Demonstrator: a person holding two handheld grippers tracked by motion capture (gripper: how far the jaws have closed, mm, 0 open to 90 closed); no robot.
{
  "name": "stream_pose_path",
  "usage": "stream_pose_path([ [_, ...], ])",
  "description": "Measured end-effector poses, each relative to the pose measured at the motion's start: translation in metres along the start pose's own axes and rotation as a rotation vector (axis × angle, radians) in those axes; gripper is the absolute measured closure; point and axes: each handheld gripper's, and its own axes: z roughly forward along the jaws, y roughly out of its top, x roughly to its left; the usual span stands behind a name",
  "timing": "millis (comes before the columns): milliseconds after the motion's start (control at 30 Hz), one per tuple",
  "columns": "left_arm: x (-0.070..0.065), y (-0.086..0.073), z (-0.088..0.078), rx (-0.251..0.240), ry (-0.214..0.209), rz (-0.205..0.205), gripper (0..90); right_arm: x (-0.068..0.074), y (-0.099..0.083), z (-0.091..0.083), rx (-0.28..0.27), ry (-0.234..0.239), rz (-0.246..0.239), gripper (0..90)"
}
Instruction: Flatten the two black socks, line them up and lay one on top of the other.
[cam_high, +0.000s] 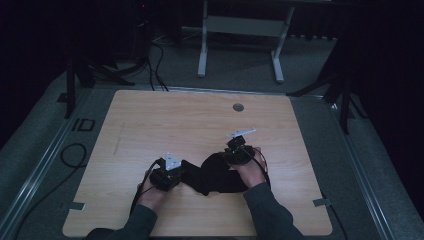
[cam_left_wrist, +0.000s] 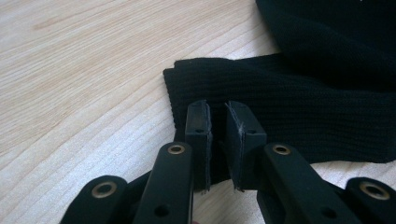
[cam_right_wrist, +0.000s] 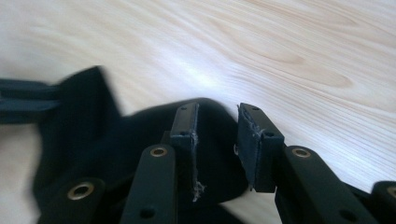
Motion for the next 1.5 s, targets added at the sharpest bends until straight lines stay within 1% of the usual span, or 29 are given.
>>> stream_pose_path([
  [67, 0.000, 0.000, 0.000, -0.001, -0.001, -0.002, 80.0, -0.009, -0.002, 0.005, 0.013, -0.016, 0.024, 67.7],
  [133, 0.000, 0.000, 0.000, 0.000, 0.000, -0.001, 79.9, -0.014, -0.003, 0.010, 0.019, -0.016, 0.036, 67.0],
  [267, 0.000, 0.000, 0.000, 0.000, 0.003, 0.002, 79.9, -0.015, -0.003, 0.016, 0.031, -0.014, 0.028, 65.6],
  [300, -0.001, 0.000, 0.000, -0.001, 0.003, 0.001, 79.5, -0.014, -0.003, 0.023, 0.043, -0.007, 0.005, 63.8],
  [333, -0.001, 0.000, 0.000, -0.001, 0.003, 0.002, 79.5, -0.013, -0.003, 0.027, 0.053, -0.007, 0.000, 63.0],
  [400, 0.000, 0.000, 0.000, -0.001, 0.002, 0.001, 79.5, -0.013, -0.003, 0.032, 0.065, 0.006, 0.008, 62.1],
  [467, 0.000, 0.000, 0.000, -0.001, 0.002, 0.000, 79.5, -0.015, -0.003, 0.039, 0.081, 0.007, 0.010, 61.0],
  [500, 0.000, 0.000, 0.000, -0.001, 0.002, 0.000, 79.4, -0.015, -0.003, 0.042, 0.094, 0.009, 0.018, 61.7],
  [567, 0.000, 0.000, 0.000, -0.001, 0.001, -0.001, 79.4, -0.016, -0.004, 0.046, 0.111, 0.033, 0.022, 71.8],
  [633, 0.000, 0.000, 0.000, -0.002, 0.000, -0.002, 79.4, -0.016, -0.005, 0.045, 0.116, 0.026, 0.022, 78.7],
  [667, 0.000, 0.000, 0.000, -0.001, 0.000, -0.001, 79.4, -0.015, -0.005, 0.043, 0.113, 0.029, 0.026, 81.1],
  [733, 0.000, 0.000, 0.000, -0.002, 0.001, -0.001, 79.4, -0.012, -0.004, 0.038, 0.103, 0.023, 0.016, 83.8],
  [867, 0.000, 0.000, 0.000, -0.001, 0.001, 0.000, 79.5, -0.005, -0.002, 0.025, 0.076, 0.018, -0.013, 85.2],
  [933, -0.001, 0.000, 0.000, -0.002, 0.002, 0.000, 79.4, -0.002, -0.002, 0.018, 0.054, 0.020, -0.024, 85.5],
  [1067, -0.001, 0.000, 0.000, -0.004, 0.003, -0.003, 79.4, 0.009, -0.002, -0.001, 0.012, 0.039, -0.044, 85.8],
  [1167, -0.001, 0.000, 0.000, -0.002, 0.003, 0.002, 79.5, 0.019, -0.002, -0.017, -0.027, 0.054, -0.075, 85.7],
  [1267, -0.001, -0.001, 0.000, -0.005, 0.004, 0.000, 79.4, 0.027, -0.003, -0.033, -0.072, 0.059, -0.095, 85.7],
  [1367, -0.001, -0.001, 0.000, -0.004, 0.003, 0.000, 79.4, 0.030, -0.005, -0.046, -0.104, 0.057, -0.097, 85.7],
  [1500, -0.001, -0.001, 0.000, -0.004, 0.001, -0.004, 79.4, 0.030, -0.009, -0.060, -0.135, 0.055, -0.100, 85.7],
])
